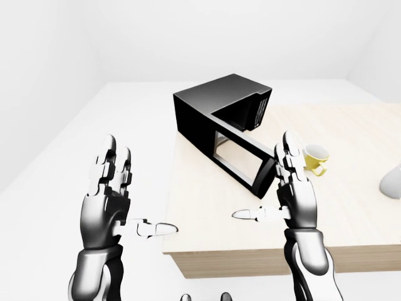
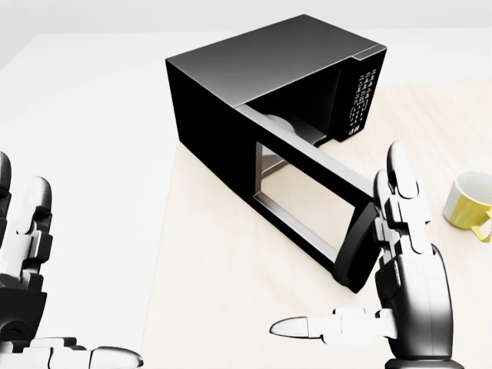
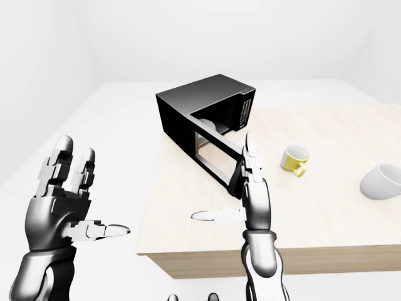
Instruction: Close the microwave.
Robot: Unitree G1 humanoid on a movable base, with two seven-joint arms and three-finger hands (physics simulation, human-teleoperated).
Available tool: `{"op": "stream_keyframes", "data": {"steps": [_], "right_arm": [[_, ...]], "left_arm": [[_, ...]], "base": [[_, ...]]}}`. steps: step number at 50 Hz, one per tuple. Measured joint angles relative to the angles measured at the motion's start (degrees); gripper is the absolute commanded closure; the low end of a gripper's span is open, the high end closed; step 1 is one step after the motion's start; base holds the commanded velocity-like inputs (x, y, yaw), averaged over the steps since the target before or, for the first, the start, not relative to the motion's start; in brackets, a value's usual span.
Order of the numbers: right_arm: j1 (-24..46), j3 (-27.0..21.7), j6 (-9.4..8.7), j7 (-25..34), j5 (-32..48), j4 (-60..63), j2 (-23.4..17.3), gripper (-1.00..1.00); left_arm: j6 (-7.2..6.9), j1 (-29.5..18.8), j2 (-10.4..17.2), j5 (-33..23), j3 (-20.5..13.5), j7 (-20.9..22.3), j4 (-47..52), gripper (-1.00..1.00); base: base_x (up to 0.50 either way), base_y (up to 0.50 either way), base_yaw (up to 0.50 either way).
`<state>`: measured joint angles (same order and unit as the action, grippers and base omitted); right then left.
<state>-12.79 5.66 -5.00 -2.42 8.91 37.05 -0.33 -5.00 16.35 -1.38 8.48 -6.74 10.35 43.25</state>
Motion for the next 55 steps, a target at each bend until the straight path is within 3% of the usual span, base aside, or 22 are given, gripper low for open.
{"op": "stream_keyframes", "data": {"steps": [22, 41, 55], "right_arm": [[0.5, -0.1, 0.00, -0.2, 0.1, 0.0, 0.0, -1.00], [0.4, -0.5, 0.00, -0.2, -1.0, -0.7, 0.1, -1.00], [-0.2, 2.7, 0.00, -0.1, 0.2, -1.3, -0.3, -1.00]], "left_arm": [[0.00, -0.6, -0.1, 0.7, -0.5, 0.3, -0.1, -1.00], [0.00, -0.5, -0.3, 0.4, -0.9, -0.4, -1.1, -1.00], [0.00, -0.2, -0.3, 0.1, -0.5, -0.7, -1.4, -1.00]], "base": [[0.50, 0.00, 0.00], [0.00, 0.00, 0.00], [0.00, 0.00, 0.00]]}}
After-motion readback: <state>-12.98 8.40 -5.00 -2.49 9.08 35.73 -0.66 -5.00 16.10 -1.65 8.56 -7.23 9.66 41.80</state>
